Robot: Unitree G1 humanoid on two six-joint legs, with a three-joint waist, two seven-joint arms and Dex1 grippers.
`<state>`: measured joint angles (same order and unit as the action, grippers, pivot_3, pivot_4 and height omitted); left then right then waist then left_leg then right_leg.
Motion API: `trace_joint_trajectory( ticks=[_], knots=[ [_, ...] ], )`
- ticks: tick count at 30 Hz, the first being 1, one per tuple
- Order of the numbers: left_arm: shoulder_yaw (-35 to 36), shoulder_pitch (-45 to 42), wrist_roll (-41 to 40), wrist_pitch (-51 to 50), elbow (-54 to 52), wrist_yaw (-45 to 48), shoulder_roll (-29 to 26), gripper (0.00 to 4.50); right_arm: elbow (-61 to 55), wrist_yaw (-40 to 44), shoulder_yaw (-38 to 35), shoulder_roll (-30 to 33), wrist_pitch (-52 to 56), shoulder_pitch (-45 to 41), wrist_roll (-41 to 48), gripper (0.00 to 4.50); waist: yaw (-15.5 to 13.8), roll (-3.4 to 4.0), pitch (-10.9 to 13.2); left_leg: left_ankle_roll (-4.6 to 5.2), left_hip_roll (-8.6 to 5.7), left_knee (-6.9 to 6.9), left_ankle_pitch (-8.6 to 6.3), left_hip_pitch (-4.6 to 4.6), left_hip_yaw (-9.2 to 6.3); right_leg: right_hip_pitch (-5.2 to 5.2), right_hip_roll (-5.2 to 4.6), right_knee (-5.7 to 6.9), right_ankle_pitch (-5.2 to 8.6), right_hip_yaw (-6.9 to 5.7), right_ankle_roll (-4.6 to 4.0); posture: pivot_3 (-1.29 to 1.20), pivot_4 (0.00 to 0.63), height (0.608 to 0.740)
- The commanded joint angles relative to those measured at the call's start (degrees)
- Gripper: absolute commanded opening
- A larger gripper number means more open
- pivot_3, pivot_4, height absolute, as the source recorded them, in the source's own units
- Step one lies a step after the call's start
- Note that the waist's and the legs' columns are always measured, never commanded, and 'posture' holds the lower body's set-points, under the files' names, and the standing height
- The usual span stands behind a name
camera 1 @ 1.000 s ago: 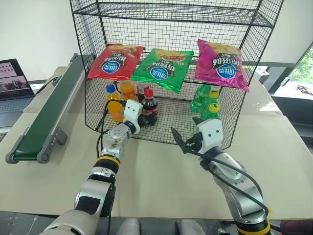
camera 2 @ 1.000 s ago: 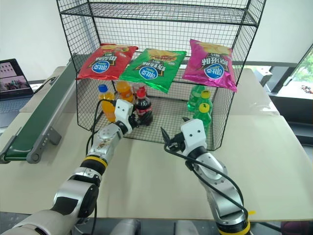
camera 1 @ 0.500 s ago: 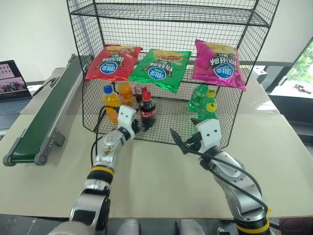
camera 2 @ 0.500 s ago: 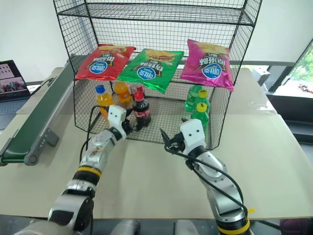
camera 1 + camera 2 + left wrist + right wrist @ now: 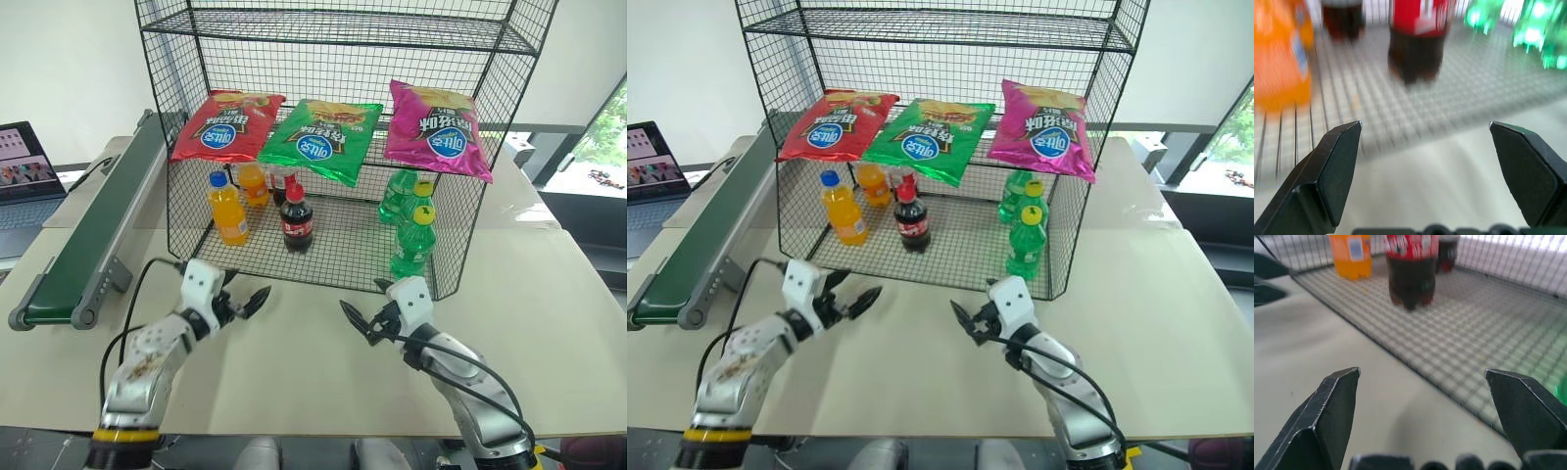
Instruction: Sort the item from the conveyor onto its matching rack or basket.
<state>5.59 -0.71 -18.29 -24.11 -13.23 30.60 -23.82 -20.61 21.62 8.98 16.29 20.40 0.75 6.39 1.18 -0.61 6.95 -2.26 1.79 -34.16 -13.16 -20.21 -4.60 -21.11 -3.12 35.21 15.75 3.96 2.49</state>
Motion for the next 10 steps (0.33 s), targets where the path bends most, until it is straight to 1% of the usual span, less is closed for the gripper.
trace_joint_trajectory(
  ticks=[1, 5, 10],
  knots=[
    [1.03, 3.06, 1.56, 1.06, -4.98, -3.04, 0.20, 4.44, -0.48, -0.48, 0.49, -0.66, -3.48, 0.46, -0.96, 4.50, -0.34, 0.01, 0.01, 0.00, 0.00, 0.00, 0.00, 0.00, 0.00, 0.00, 0.00, 0.01, 0.03, -0.01, 0.04, 0.00, 0.150, 0.738],
    [1.26, 4.90, 3.14, 2.98, -5.07, -5.40, 0.96, 4.44, -1.02, -1.32, 0.86, -1.73, -4.02, 1.28, -1.22, 4.50, -0.46, 0.01, 0.01, -0.01, -0.01, -0.04, 0.00, 0.00, 0.00, 0.03, -0.01, -0.04, 0.20, 0.00, 0.34, 0.00, 0.150, 0.738],
    [1.62, 4.33, 2.25, 4.14, -3.67, -4.83, 0.85, 4.44, -1.21, -1.59, 0.98, -2.12, -3.93, 0.91, -1.57, 4.50, -0.35, 0.03, 0.00, -0.02, -0.01, -0.03, 0.00, -0.01, 0.02, 0.02, -0.01, -0.06, 0.18, 0.00, 0.31, 0.00, 0.150, 0.738]
  ],
)
